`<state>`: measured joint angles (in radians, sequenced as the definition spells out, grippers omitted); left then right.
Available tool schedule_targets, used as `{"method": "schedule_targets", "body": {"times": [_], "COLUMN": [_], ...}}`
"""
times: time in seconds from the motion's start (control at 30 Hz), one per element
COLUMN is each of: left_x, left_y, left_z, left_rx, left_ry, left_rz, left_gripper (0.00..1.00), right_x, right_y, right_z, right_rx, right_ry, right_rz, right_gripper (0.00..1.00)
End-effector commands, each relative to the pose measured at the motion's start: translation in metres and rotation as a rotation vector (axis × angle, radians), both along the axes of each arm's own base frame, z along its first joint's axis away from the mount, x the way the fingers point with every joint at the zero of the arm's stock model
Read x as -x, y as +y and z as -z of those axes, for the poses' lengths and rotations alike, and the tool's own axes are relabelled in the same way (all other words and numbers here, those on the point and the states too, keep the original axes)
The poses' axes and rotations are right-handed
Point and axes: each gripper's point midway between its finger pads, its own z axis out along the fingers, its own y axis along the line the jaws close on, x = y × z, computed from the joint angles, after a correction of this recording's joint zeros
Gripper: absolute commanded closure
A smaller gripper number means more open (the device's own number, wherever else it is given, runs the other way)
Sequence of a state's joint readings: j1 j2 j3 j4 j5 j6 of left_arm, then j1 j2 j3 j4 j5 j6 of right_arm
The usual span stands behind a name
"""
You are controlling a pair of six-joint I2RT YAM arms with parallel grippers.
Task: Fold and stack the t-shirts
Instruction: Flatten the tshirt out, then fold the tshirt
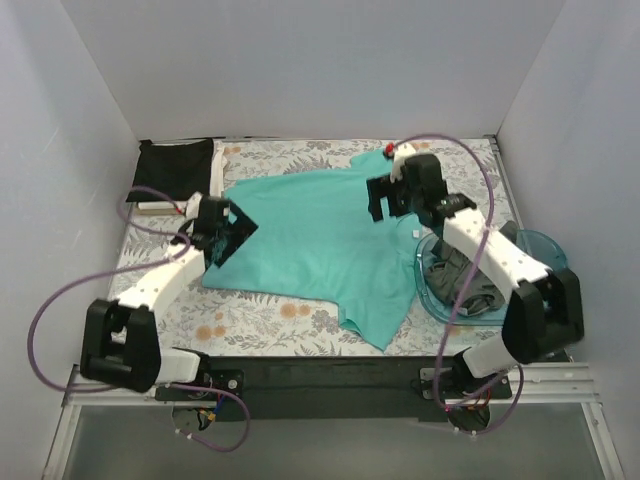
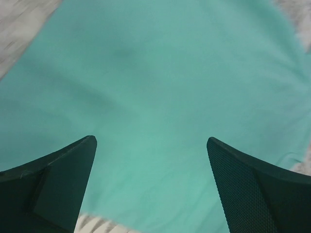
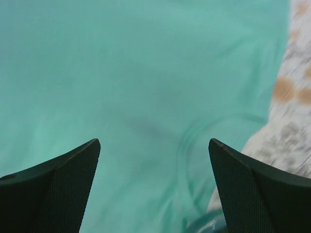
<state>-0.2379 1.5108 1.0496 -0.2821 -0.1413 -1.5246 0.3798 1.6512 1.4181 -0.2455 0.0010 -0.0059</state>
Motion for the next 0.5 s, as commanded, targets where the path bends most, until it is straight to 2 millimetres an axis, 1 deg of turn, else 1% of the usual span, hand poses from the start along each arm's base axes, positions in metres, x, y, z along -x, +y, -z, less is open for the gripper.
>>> {"method": "schedule_targets", "body": {"times": [0.0,0.03,0.07,0.1,0.13,0.17,0.23,0.33,0.37,0.43,0.47], "left_x": [0.119,0.133,0.145,0.147,0.156,0.158,0.164,0.180,0.181,0.179,0.177], "left_y": [0.057,0.064,0.071,0.076,0.082,0.086,0.092,0.108,0.114,0.117,0.117], "left_z": [0.063,0.068,0.071,0.066,0.072,0.070,0.074,0.093,0.095,0.105,0.107], "left_rx": [-0.004,0.010,0.012,0.022,0.009,0.006,-0.006,-0.080,-0.095,-0.107,-0.099], "left_ry": [0.182,0.180,0.166,0.135,0.149,0.135,0.148,0.237,0.235,0.262,0.262], "left_rz": [-0.300,-0.339,-0.368,-0.393,-0.423,-0.441,-0.474,-0.562,-0.594,-0.610,-0.612], "left_gripper": [0.03,0.03,0.03,0.03,0.03,0.03,0.03,0.03,0.04,0.18,0.22], "right_x": [0.098,0.105,0.115,0.122,0.127,0.127,0.129,0.132,0.132,0.136,0.136], "right_y": [-0.002,-0.003,-0.011,-0.015,-0.016,-0.016,-0.016,-0.012,-0.011,-0.006,-0.006], "right_z": [0.046,0.051,0.055,0.065,0.066,0.065,0.062,0.068,0.068,0.070,0.071], "right_rx": [-0.084,-0.092,-0.093,-0.086,-0.091,-0.094,-0.100,-0.108,-0.106,-0.117,-0.117], "right_ry": [0.078,0.091,0.092,0.112,0.110,0.108,0.103,0.124,0.124,0.142,0.142], "right_rz": [0.002,0.011,0.032,0.040,0.038,0.039,0.034,0.016,0.015,-0.016,-0.018], "right_gripper": [0.02,0.02,0.02,0.02,0.02,0.02,0.02,0.02,0.02,0.02,0.02]}}
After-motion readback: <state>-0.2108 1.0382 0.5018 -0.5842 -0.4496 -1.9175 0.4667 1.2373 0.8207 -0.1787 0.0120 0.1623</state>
